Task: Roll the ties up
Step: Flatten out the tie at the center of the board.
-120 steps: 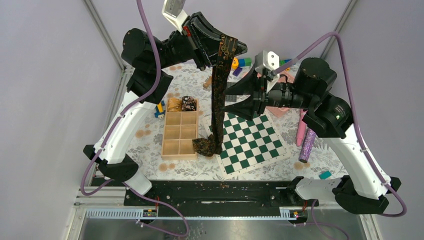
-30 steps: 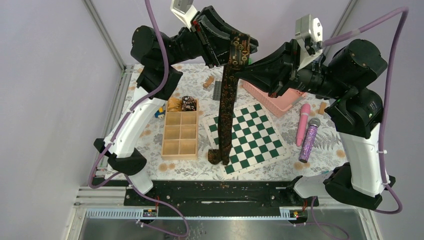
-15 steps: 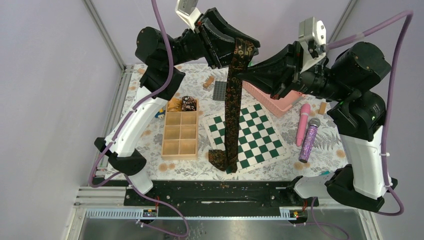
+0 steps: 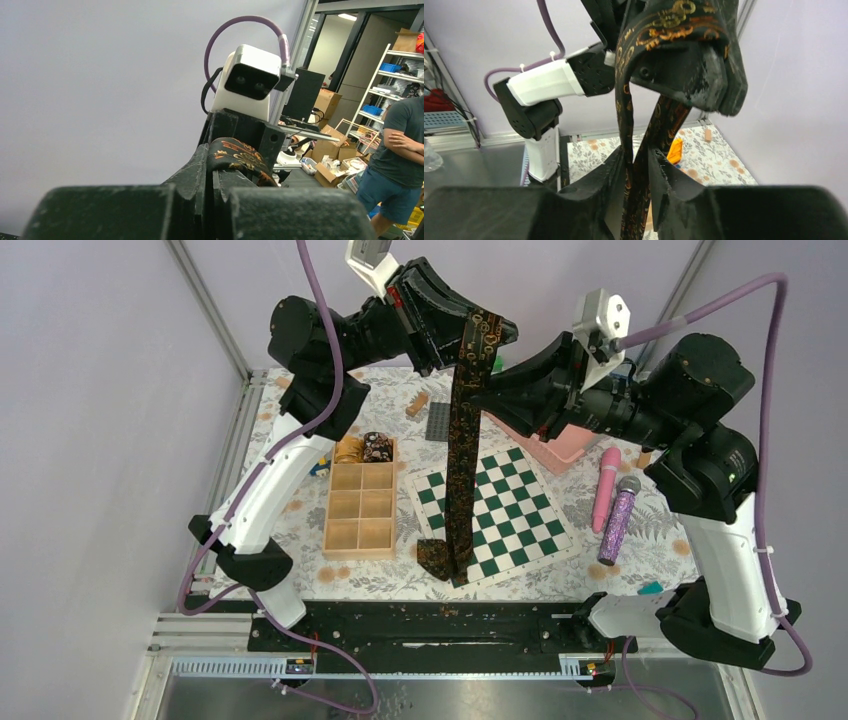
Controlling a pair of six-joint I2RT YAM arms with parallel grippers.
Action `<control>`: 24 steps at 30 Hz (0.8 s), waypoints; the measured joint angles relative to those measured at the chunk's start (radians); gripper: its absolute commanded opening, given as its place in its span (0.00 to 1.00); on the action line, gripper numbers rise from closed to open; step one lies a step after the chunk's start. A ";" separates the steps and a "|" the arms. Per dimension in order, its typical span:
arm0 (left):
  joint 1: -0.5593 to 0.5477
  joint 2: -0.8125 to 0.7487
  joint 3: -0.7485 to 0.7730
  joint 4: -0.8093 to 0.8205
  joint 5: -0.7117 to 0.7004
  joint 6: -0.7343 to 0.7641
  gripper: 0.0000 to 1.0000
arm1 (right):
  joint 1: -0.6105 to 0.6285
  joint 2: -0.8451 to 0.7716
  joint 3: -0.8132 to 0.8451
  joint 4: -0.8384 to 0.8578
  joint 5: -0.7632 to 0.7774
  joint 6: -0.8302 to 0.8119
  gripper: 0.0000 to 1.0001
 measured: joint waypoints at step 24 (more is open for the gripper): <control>0.001 0.019 0.180 -0.022 -0.142 -0.091 0.00 | 0.000 -0.147 -0.248 0.055 0.115 -0.077 0.78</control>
